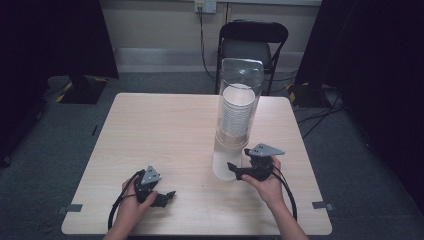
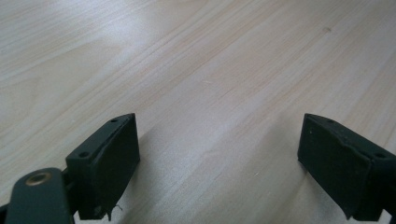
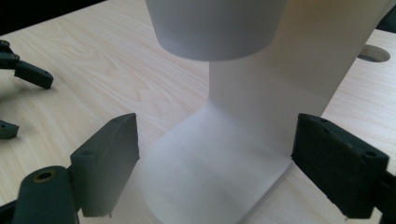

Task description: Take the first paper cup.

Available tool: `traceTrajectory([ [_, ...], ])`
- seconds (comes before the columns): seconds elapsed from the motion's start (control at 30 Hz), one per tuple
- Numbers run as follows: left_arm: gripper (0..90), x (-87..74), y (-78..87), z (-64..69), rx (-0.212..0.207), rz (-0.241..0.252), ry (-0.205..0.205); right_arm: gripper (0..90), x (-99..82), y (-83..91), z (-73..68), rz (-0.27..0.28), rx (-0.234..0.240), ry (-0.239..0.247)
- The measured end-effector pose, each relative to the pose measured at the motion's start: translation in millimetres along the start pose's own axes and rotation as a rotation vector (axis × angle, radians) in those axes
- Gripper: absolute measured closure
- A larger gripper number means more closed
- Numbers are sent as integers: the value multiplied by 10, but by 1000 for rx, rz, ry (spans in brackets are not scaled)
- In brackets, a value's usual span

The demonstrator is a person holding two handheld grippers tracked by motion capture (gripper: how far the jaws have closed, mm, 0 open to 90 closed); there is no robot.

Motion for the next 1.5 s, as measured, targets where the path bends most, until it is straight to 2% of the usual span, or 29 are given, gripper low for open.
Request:
traceTrajectory([
  [0.13, 122, 0, 0, 0, 0, 0, -1, 139, 52, 8, -5, 15, -2, -3],
  [0.23, 122, 0, 0, 0, 0, 0, -1, 140, 117, 10, -16, 25, -6, 13],
  [0.47, 119, 1, -1, -1, -4, -1, -1, 155, 313, 5, -65, 81, -2, 38],
  [0.57, 117, 1, -2, -1, -6, -1, -1, 172, 352, -5, -78, 103, 4, 26],
  [0.73, 115, 6, 5, -6, -3, -15, -9, 170, 389, -42, -97, 125, -1, 24],
  [0.83, 110, 5, -4, -3, -7, -6, -4, 177, 404, -57, -101, 131, -8, 17],
  [1.03, 102, 9, -12, -1, -9, -5, -2, 264, 387, -87, -80, 169, -30, 6],
  [1.13, 99, 10, -14, -1, -10, -6, -2, 280, 374, -93, -64, 202, -24, -4],
  [1.33, 97, 11, -14, -1, -10, -6, -3, 286, 371, -106, -72, 213, -26, -2],
  [1.4, 97, 11, -14, -1, -10, -7, -3, 325, 363, -109, -65, 211, -36, 1],
  [1.5, 97, 11, -14, -1, -10, -7, -3, 335, 353, -111, -51, 211, -25, 8],
])
Point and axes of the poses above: each handheld gripper's, and its own axes: y roughly backward along the jaws, x roughly out of its top, z roughly to its right, the point moved 2 cm from there along -y, roughly forward along the jaws, and after that the axes turned 3 degrees about -x, right-handed, at the moved point
